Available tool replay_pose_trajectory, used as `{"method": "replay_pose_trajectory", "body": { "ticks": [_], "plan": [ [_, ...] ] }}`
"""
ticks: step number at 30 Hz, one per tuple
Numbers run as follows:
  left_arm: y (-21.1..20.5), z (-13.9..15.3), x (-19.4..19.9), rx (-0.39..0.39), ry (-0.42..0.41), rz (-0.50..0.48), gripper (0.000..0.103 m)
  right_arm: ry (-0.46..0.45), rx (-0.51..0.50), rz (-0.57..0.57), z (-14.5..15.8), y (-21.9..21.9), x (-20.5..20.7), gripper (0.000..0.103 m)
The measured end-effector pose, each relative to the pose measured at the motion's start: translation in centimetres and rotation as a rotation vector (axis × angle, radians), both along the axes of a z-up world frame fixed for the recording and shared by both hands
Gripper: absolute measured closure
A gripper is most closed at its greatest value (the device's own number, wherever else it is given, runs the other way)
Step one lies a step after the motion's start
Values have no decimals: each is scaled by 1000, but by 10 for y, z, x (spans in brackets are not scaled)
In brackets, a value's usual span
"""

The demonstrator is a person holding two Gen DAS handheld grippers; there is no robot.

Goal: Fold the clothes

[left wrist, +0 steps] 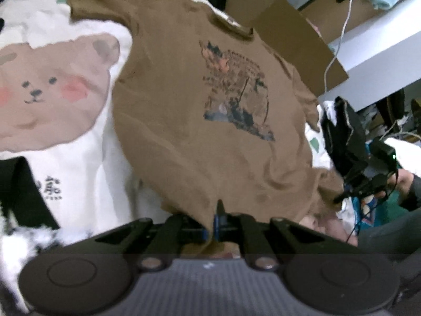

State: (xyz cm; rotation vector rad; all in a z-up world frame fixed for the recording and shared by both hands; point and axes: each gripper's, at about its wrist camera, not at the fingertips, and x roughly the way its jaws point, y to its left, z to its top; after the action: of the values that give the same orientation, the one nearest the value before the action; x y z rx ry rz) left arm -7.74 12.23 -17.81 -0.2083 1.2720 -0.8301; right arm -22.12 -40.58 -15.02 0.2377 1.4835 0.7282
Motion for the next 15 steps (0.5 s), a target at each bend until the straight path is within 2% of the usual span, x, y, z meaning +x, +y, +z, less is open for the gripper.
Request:
{"method": "replay_pose_trajectory", "body": {
  "ticks": [4, 9, 13, 15],
  "plan": [
    [7, 16, 1, -25, 7, 36, 97, -2, 72, 60, 13, 8, -7, 96],
    [8, 21, 4, 29, 16, 31, 97, 13, 103, 115, 15, 16, -14, 96],
    [10, 19, 6, 141, 16, 25, 95, 38, 81, 135, 12, 16, -18, 96],
    [14, 13, 8, 204, 16, 53, 89, 46, 65, 138, 9, 14, -19, 94]
  ]
}}
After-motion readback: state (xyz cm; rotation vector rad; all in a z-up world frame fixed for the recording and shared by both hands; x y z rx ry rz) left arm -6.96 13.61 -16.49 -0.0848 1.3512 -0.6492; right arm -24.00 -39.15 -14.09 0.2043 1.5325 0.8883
